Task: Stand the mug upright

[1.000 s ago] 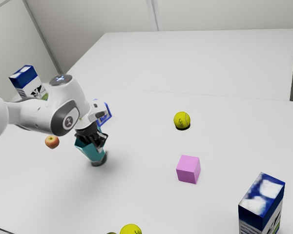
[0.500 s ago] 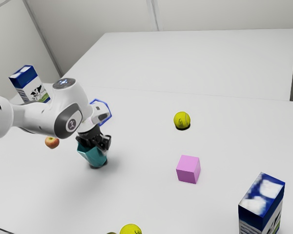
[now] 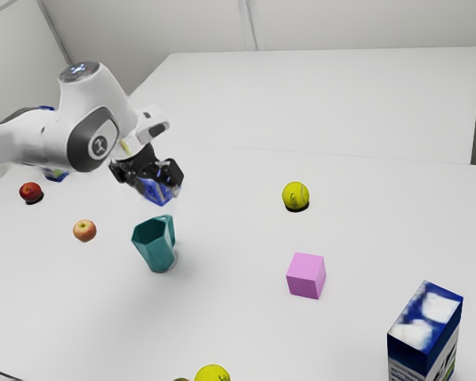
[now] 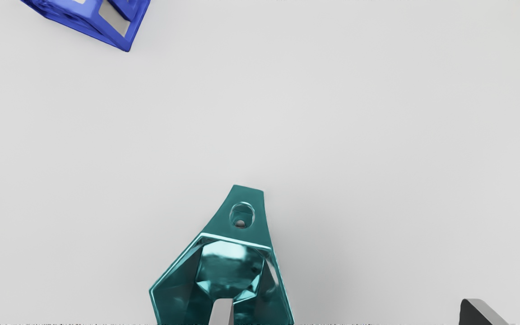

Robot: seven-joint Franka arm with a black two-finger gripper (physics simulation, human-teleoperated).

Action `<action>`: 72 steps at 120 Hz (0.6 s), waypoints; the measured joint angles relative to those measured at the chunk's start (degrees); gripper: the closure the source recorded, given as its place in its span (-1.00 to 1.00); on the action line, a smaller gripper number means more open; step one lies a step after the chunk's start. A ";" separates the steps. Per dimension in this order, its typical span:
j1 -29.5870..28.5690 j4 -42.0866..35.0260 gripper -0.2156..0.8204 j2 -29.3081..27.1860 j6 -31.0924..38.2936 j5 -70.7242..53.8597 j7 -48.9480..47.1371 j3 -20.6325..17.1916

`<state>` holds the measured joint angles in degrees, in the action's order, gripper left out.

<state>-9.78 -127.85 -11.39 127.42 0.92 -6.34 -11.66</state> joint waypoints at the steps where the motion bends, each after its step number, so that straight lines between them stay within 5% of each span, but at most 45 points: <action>1: 0.01 0.52 -0.46 0.05 -0.54 0.07 0.01 -0.03; 72: 0.11 28.17 -0.54 8.52 -27.82 1.00 0.23 -0.29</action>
<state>-9.67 -99.68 -2.87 99.60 1.93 -6.11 -11.95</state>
